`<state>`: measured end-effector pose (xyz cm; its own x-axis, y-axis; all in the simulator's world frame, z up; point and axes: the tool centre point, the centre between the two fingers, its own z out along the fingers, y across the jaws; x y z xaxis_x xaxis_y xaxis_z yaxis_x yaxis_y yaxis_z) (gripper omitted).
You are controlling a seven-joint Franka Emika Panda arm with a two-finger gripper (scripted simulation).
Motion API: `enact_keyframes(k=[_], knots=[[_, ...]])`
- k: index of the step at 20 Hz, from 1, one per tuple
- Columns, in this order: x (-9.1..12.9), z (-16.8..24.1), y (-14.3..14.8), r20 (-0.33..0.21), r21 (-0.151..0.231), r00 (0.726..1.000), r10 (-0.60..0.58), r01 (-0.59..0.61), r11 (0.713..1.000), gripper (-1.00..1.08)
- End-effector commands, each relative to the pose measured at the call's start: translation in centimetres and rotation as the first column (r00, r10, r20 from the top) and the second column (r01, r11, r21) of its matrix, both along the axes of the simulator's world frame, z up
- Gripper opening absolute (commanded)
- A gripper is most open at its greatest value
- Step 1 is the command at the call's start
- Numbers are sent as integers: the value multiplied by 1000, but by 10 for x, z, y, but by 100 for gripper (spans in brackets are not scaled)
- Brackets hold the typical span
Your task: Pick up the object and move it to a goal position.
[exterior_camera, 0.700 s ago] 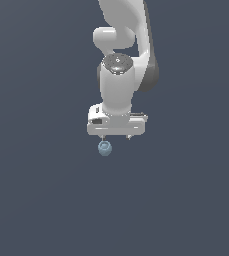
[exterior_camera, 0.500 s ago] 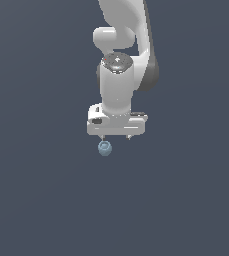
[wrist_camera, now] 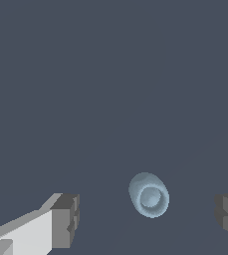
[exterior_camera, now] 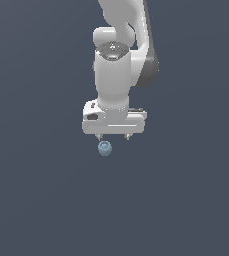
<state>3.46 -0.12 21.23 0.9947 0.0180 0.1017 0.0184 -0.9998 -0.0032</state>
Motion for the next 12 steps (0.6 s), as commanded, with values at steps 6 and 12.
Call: enact_keyframes(k=[6, 12], knots=[[-4, -12, -5, -9, -5, 999, 38, -38, 999, 100], [-12, -35, -14, -28, -14, 993, 116, -116, 993, 100]])
